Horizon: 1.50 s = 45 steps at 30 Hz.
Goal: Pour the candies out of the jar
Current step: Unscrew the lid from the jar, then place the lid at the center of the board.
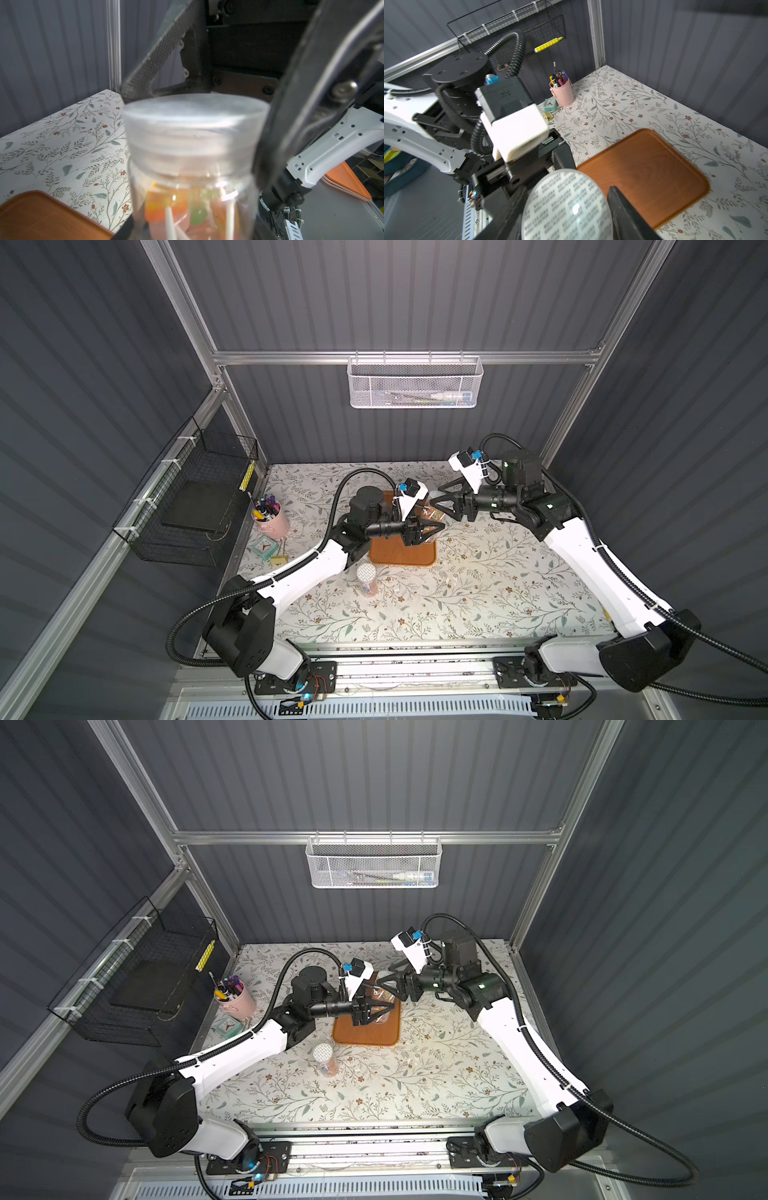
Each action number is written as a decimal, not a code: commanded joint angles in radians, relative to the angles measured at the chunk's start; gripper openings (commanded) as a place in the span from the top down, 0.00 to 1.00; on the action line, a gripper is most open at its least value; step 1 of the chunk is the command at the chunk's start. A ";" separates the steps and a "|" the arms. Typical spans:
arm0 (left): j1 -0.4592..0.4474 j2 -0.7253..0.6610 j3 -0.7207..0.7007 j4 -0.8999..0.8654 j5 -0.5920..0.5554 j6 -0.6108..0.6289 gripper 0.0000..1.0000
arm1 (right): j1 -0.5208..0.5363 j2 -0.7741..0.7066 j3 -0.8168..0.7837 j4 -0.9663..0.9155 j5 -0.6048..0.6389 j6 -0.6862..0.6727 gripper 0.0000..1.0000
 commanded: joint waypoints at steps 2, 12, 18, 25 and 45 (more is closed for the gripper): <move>0.018 -0.022 -0.004 0.074 0.123 -0.042 1.00 | -0.041 -0.003 0.034 0.010 -0.161 -0.011 0.37; 0.018 -0.008 -0.003 0.098 0.117 -0.069 1.00 | -0.048 -0.015 0.028 0.033 -0.105 0.032 0.42; 0.018 -0.011 -0.011 0.036 0.046 -0.023 1.00 | -0.058 -0.028 0.018 0.092 -0.032 0.073 0.43; 0.018 -0.015 -0.015 -0.011 0.006 0.017 1.00 | -0.070 -0.039 0.000 0.109 0.017 0.100 0.45; 0.033 -0.069 -0.094 -0.088 -0.420 0.058 1.00 | -0.089 -0.021 -0.455 0.124 0.817 0.283 0.43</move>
